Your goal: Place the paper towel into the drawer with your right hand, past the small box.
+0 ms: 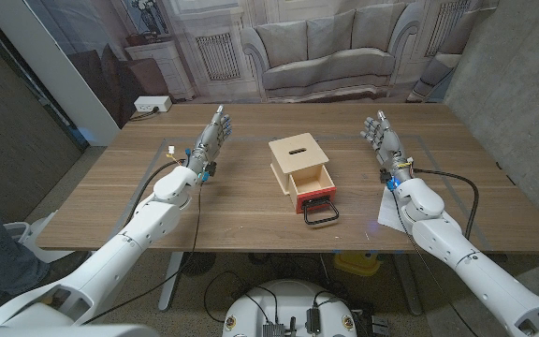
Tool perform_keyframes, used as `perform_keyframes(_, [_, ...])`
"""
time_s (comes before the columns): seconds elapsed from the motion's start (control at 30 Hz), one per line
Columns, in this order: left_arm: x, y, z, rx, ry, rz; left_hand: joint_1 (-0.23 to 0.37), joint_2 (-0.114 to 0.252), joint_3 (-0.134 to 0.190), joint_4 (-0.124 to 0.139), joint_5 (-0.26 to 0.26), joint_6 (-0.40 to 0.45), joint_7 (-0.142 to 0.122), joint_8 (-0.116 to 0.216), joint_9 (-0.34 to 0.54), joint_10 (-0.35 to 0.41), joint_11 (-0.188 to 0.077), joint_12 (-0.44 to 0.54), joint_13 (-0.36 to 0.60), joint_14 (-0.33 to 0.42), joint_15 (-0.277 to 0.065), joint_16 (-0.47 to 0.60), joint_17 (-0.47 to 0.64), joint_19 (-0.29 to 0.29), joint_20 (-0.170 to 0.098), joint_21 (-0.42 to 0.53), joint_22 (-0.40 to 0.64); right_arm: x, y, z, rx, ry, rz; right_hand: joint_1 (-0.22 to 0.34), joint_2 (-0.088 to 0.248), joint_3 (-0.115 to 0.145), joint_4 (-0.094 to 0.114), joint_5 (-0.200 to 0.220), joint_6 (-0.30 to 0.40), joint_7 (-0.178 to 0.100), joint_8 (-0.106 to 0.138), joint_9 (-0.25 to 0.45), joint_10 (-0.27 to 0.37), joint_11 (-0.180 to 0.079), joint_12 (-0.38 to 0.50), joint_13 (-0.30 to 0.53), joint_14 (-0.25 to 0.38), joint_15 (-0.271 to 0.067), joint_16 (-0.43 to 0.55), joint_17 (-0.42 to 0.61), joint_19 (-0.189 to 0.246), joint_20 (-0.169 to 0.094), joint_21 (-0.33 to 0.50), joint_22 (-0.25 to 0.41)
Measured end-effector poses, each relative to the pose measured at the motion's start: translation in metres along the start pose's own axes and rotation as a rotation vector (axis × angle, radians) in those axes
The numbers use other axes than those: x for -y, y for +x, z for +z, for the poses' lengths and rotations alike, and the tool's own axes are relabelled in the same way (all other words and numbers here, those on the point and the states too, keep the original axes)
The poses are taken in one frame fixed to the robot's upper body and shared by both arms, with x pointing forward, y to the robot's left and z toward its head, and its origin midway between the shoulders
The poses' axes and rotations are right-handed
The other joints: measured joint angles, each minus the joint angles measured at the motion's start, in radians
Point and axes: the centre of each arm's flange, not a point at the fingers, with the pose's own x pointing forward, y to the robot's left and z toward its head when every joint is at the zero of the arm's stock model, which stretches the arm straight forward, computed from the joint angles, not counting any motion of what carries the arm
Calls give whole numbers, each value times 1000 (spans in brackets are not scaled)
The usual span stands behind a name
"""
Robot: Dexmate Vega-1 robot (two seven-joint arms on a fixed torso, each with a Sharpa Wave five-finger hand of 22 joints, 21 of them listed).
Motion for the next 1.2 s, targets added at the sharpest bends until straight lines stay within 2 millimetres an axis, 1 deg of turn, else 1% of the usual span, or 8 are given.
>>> perform_keyframes(0.13, [0, -1, 0, 1, 1, 0, 0, 0, -3, -3, 4, 0, 0, 0, 0, 0, 0, 0, 0, 5, 5, 0, 0, 0, 0, 0, 0, 0, -3, 1, 5, -3, -1, 0, 0, 0, 0, 0, 5, 5, 0, 0, 5, 5, 0, 0, 0, 0, 0, 0, 5, 6, -5, 0])
perform_keyframes(0.3, [-1, -1, 0, 0, 4, 0, 6, 5, -3, -3, 4, 5, -5, 0, 0, 0, 0, 0, 0, 5, 5, 0, 0, 0, 0, 0, 0, -1, -9, 2, 10, -3, -2, 0, 0, 0, 0, 0, 5, 5, 0, 0, 9, 2, 0, 0, 5, -5, 0, 0, 5, 6, -5, 0])
perform_keyframes(0.43, [-2, -1, 0, 0, 4, -1, 15, -4, 1, -7, 4, 11, 0, 0, 0, 5, -5, 0, 0, 8, 8, 0, 0, 0, 0, 0, 0, 0, -14, 4, 17, -5, -7, 0, 0, -2, -2, 0, 9, 1, 0, 0, 9, 2, 0, 0, 5, -5, 0, 0, 5, 6, -5, 0])
perform_keyframes(0.63, [-2, -1, 0, -3, 6, 1, 17, -1, 1, -7, 4, 11, 0, 0, 0, 5, -5, 0, 0, 12, 5, 0, 0, 0, 0, 0, 0, -1, -22, 7, 21, -9, -5, 0, 0, -4, -4, 0, 9, 1, 0, 0, 9, 2, 0, 0, 9, -1, 0, 0, 5, 6, -14, 0])
perform_keyframes(0.73, [0, -1, -1, -4, 7, -2, 17, -1, 1, -7, 4, 11, 0, 0, 0, 11, 0, 0, 0, 12, 5, 0, 0, 0, 0, 0, 0, 0, -26, 8, 24, -20, -16, 0, 0, -4, -4, 0, 9, 1, 0, 0, 14, -4, 0, 0, 9, -1, 0, 0, 11, 0, -14, 0])
perform_keyframes(0.87, [1, -1, -2, -5, 8, -4, 20, 2, 1, -7, 3, 16, -5, 0, 0, 11, 0, 0, 0, 15, 1, 0, 0, 0, 0, 0, 0, 0, -32, 9, 24, -23, -15, 0, 0, -4, -4, 0, 11, 0, 0, 0, 14, -4, 0, 0, 15, -4, 0, 0, 16, 6, -14, 0])
perform_keyframes(0.97, [4, -1, -3, -5, 6, -7, 21, 3, 1, -7, 3, 16, -5, 0, 0, 11, 0, 0, 0, 15, 1, 0, 0, 0, 0, 0, 0, 2, -36, 11, 27, -30, -27, 0, 0, -4, -4, 0, 16, 1, 0, 0, 20, 2, 0, 0, 18, -4, 0, 0, 16, 6, -14, 0])
perform_keyframes(1.2, [6, -2, -3, -5, 9, -6, 24, 16, 1, -16, 3, 30, -5, 0, 0, 23, -12, 0, 0, 23, -6, 0, 0, 13, 2, 0, 0, 1, -46, 13, 29, -37, -32, 8, 0, -4, -4, 0, 23, -2, 3, 0, 20, 2, 0, 0, 18, -4, 0, 0, 21, 0, -14, 0])
